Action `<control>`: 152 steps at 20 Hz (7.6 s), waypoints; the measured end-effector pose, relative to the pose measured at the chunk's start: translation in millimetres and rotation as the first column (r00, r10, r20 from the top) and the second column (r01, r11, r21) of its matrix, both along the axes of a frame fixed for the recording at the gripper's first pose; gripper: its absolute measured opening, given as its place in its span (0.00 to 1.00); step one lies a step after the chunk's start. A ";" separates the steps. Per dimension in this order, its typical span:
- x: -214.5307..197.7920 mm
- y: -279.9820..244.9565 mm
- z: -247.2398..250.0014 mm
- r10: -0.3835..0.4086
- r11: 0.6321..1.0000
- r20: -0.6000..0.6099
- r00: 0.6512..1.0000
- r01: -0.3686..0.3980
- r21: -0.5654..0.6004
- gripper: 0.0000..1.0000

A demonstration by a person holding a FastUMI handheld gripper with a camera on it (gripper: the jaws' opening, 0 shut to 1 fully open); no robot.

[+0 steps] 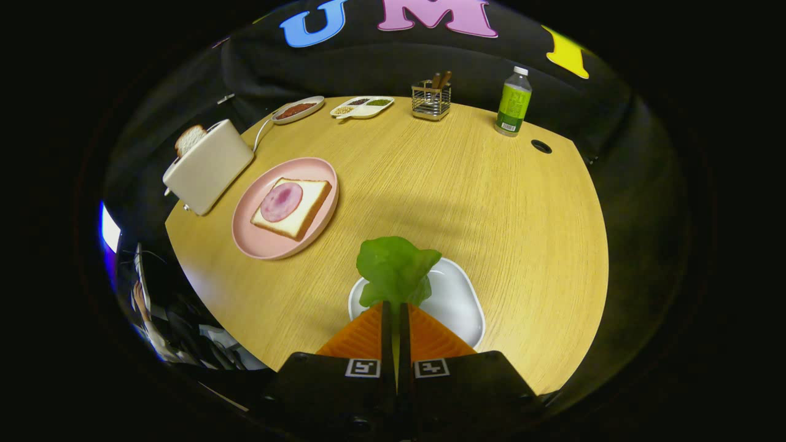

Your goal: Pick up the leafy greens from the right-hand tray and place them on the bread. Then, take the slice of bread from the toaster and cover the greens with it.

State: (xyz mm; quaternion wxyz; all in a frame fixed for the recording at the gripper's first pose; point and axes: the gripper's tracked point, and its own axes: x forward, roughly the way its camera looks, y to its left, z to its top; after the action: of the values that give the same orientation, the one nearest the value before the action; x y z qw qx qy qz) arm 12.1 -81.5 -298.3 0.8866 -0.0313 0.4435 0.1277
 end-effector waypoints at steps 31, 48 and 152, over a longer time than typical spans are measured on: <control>102.5 211.7 15.0 -0.011 1.000 -0.012 1.000 0.011 0.019 0.09; 105.6 235.0 48.5 -0.032 0.999 0.067 0.997 0.032 -0.012 1.00; 96.7 153.0 -2.0 -0.402 0.879 0.027 0.915 0.377 0.292 0.71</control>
State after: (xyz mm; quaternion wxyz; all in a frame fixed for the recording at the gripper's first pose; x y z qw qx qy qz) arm 108.8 71.5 -300.3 0.9079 0.1791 0.3791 0.0070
